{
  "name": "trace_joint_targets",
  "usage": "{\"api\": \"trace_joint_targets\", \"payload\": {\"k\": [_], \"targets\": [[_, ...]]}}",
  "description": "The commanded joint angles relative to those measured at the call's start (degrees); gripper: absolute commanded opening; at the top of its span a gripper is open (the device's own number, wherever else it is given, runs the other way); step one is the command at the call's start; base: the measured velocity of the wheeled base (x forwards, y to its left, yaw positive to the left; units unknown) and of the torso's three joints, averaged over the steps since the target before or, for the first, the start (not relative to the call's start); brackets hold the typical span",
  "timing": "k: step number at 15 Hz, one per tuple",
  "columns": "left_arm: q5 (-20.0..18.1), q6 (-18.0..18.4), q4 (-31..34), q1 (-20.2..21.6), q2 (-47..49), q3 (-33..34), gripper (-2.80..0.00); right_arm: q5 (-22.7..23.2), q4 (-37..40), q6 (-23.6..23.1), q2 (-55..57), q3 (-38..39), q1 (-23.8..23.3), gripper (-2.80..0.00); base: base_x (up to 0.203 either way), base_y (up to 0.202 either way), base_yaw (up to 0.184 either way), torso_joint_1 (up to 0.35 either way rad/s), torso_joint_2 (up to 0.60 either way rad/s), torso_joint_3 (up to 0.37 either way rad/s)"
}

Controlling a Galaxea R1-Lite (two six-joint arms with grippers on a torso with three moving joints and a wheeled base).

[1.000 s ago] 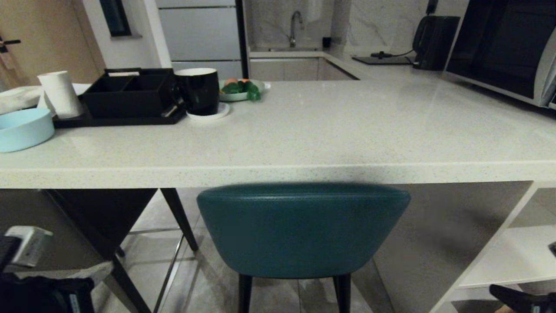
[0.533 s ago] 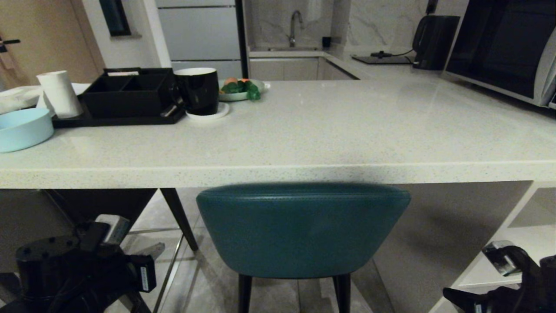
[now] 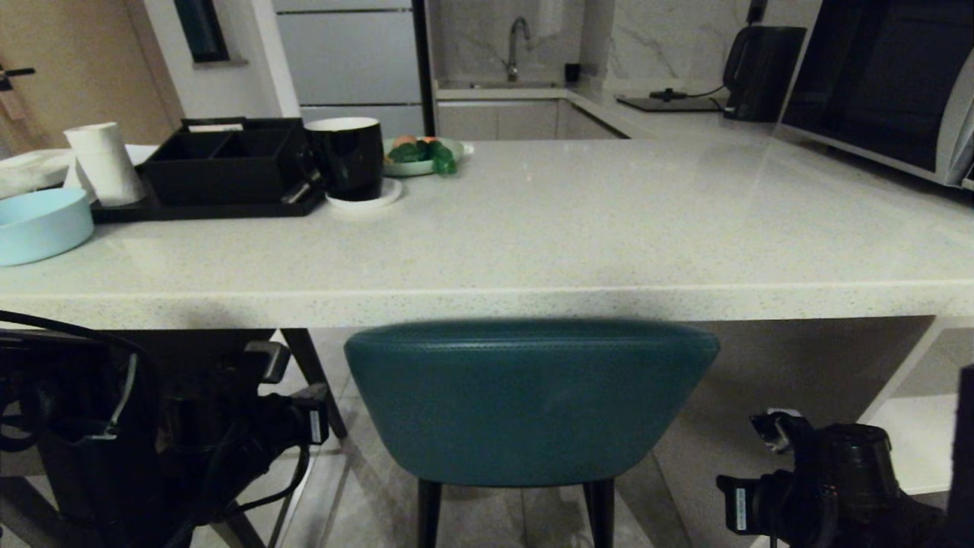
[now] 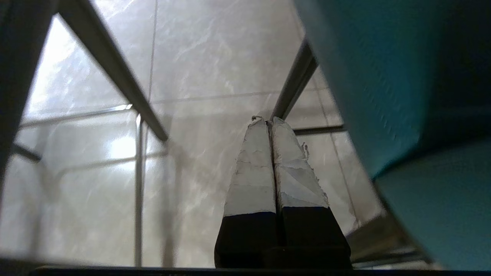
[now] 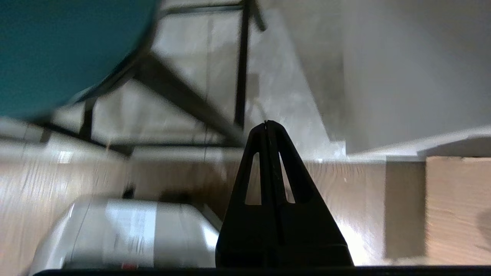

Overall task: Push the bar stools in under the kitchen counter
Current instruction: Pull the blue chair out from under the dining table

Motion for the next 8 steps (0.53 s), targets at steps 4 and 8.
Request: {"api": "trace_joint_targets", "payload": {"k": [4,8], "targets": [[0.17,-0.39,-0.51,-0.24,4.27,-9.26,-2.80,-3.04,-11.11,5.22,12.40,-10.06,-0.95,-2.80,0.000,0.000,0.000,0.000,0.00,0.000],[4.76,-0.39,-0.51,0.27,6.03,-14.92,-2.80,-3.38,-11.18,5.34,10.60,-15.96,-2.23,-2.80,0.000,0.000,0.000,0.000,0.00,0.000]]}}
